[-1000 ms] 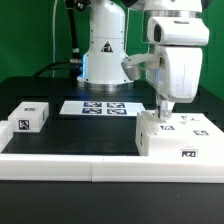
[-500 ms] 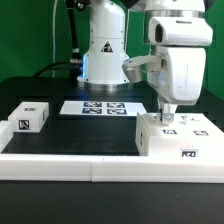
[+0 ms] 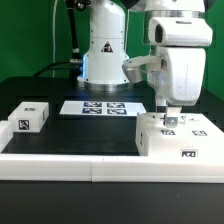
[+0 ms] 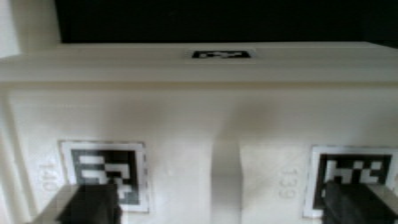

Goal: Assemble cabinet

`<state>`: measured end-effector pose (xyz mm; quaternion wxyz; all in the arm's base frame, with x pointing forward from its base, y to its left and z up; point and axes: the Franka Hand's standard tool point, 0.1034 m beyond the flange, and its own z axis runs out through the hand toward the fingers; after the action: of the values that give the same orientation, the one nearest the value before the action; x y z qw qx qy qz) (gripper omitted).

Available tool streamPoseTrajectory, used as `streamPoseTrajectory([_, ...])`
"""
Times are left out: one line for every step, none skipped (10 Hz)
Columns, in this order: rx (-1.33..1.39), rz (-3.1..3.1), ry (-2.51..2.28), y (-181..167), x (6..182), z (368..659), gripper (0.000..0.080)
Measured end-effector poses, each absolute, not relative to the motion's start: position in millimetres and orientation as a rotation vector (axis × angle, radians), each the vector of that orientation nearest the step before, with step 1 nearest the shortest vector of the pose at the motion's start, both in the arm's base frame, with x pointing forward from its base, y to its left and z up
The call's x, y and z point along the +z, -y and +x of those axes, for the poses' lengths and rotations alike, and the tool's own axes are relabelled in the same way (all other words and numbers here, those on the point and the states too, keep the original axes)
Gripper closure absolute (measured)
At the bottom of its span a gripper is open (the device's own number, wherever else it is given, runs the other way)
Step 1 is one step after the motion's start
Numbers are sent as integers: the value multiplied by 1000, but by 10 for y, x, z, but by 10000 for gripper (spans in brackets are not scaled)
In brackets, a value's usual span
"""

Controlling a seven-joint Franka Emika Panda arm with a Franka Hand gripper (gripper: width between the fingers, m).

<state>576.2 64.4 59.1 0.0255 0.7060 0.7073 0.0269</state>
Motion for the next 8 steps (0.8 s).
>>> streamPoseTrajectory([83,2183,-2187,-644,591,5762,87])
streamPoseTrajectory([83,2183,-2187,-644,591,5761,87])
streamPoseTrajectory([83,2183,-2187,-644,591,5761,19])
streamPoseTrajectory([83,2183,-2187,-644,591,5761,19])
streamPoseTrajectory([83,2183,-2187,-644,591,5761,4])
streamPoseTrajectory([84,2192,-2175,-637,605,5757,2])
streamPoseTrajectory([88,2229,-2127,-605,669,5714,2])
streamPoseTrajectory([91,2283,-2064,-592,717,5614,2])
